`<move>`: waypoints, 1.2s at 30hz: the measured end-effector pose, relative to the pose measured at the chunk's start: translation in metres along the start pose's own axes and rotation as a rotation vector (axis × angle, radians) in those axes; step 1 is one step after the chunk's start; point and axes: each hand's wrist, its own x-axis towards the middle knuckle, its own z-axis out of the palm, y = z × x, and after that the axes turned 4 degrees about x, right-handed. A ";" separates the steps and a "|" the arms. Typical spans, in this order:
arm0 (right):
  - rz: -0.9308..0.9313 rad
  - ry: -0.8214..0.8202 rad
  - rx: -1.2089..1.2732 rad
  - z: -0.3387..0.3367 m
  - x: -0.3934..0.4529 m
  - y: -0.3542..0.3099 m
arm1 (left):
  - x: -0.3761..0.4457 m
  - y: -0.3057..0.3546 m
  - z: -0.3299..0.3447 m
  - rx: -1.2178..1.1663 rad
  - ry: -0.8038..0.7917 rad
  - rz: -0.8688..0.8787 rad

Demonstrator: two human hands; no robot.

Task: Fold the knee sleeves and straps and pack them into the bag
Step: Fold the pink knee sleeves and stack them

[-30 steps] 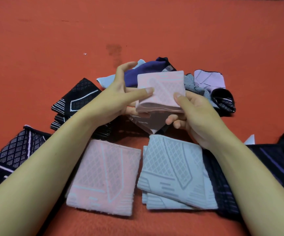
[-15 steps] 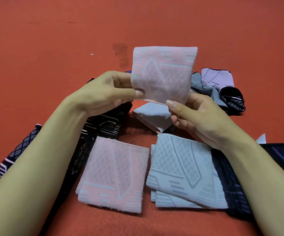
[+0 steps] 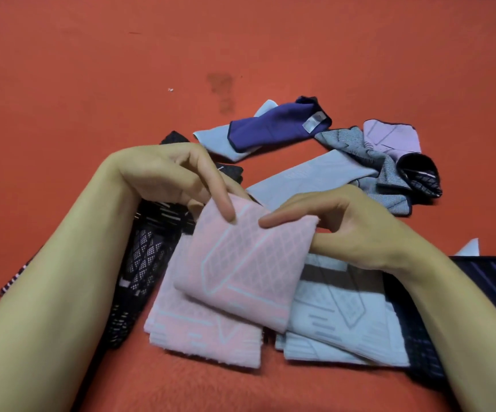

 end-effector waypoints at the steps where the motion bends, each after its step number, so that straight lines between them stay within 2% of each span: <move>1: 0.000 -0.065 -0.025 0.003 -0.002 -0.004 | 0.002 0.001 -0.001 -0.041 -0.094 0.081; 4: 0.013 -0.093 -0.040 0.003 -0.003 -0.002 | 0.003 -0.001 -0.006 -0.114 -0.158 0.059; 6: 0.013 -0.113 -0.052 0.007 -0.005 -0.002 | 0.002 -0.006 -0.002 -0.001 -0.101 -0.076; 8: 0.006 -0.139 -0.105 0.010 -0.005 -0.004 | -0.001 -0.009 0.002 -0.029 -0.061 -0.147; 10: 0.019 -0.171 -0.163 0.011 -0.003 -0.002 | -0.004 0.002 0.006 -0.048 -0.139 -0.111; 12: 0.022 -0.193 -0.210 0.012 -0.003 -0.001 | -0.005 0.016 0.008 -0.006 -0.305 0.031; 14: 0.021 -0.222 -0.285 0.014 -0.002 0.000 | -0.005 0.021 0.008 0.001 -0.381 0.099; 21: 0.044 -0.323 -0.429 0.026 0.002 0.000 | 0.002 0.013 0.007 -0.054 -0.358 0.149; 27: 0.116 -0.312 -0.368 0.029 0.000 0.001 | 0.001 0.013 0.006 -0.080 -0.369 0.105; 31: 0.154 -0.297 -0.375 0.032 0.002 -0.004 | 0.002 0.016 0.010 -0.025 -0.339 0.014; 34: 0.150 -0.314 -0.424 0.032 0.002 -0.002 | 0.001 0.013 0.013 0.065 -0.224 -0.124; 36: 0.132 -0.311 -0.408 0.032 0.001 0.000 | 0.004 0.011 0.010 0.054 -0.230 -0.085</move>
